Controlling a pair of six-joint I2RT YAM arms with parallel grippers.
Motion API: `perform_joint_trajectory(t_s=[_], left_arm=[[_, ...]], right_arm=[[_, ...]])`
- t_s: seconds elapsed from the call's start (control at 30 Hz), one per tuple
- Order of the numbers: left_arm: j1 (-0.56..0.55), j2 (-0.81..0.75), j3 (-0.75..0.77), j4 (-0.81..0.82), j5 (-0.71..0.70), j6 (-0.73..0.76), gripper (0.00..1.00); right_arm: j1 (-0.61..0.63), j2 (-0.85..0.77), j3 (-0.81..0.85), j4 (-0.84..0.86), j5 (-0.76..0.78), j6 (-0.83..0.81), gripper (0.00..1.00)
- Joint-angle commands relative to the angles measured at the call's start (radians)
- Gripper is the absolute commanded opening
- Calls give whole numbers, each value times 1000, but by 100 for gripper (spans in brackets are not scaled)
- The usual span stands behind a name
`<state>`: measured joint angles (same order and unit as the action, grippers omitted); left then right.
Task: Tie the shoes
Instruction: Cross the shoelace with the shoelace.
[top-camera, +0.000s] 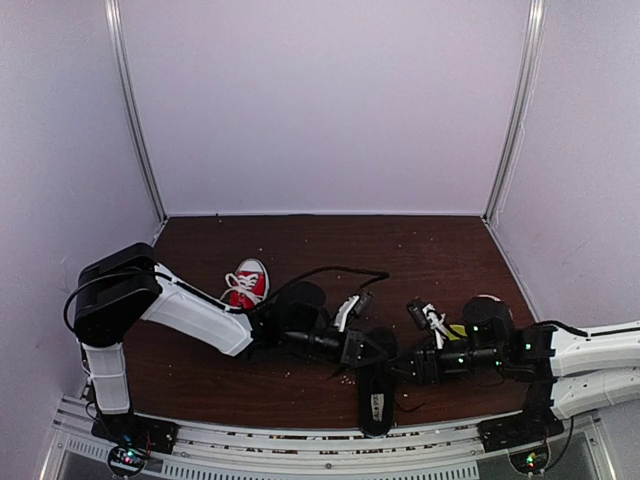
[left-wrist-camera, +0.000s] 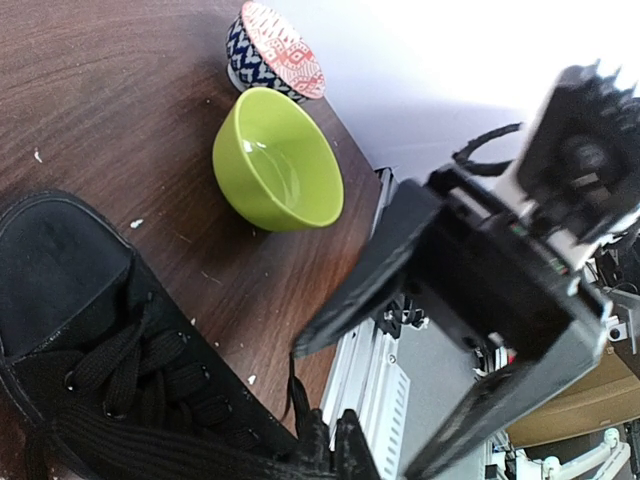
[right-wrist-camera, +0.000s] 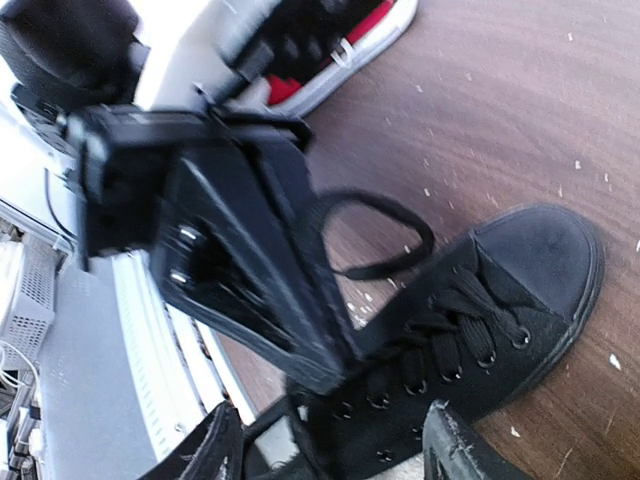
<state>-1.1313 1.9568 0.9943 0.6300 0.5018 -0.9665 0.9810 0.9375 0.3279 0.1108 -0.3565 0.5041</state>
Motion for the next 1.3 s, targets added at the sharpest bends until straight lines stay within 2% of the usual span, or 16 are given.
perform_joint_trajectory(t_s=[0.0, 0.13, 0.37, 0.5, 0.63, 0.93, 1.27], left_arm=[[5, -14, -6, 79, 12, 4, 0], [5, -15, -5, 77, 11, 2, 0], [5, -16, -3, 74, 10, 0, 0], [6, -15, -3, 70, 9, 0, 0], [5, -14, -2, 66, 8, 0, 0], [5, -15, -6, 64, 0, -4, 0], [5, -18, -11, 64, -17, -13, 0]], right_arm=[[-6, 60, -8, 57, 11, -40, 63], [-6, 128, 18, 71, 10, -71, 61], [-7, 197, 18, 111, 35, -82, 48], [-7, 226, 18, 157, 29, -70, 46], [-6, 261, 19, 215, 25, -45, 43], [-4, 283, -39, 417, 107, 58, 29], [49, 360, -42, 559, 140, 99, 20]])
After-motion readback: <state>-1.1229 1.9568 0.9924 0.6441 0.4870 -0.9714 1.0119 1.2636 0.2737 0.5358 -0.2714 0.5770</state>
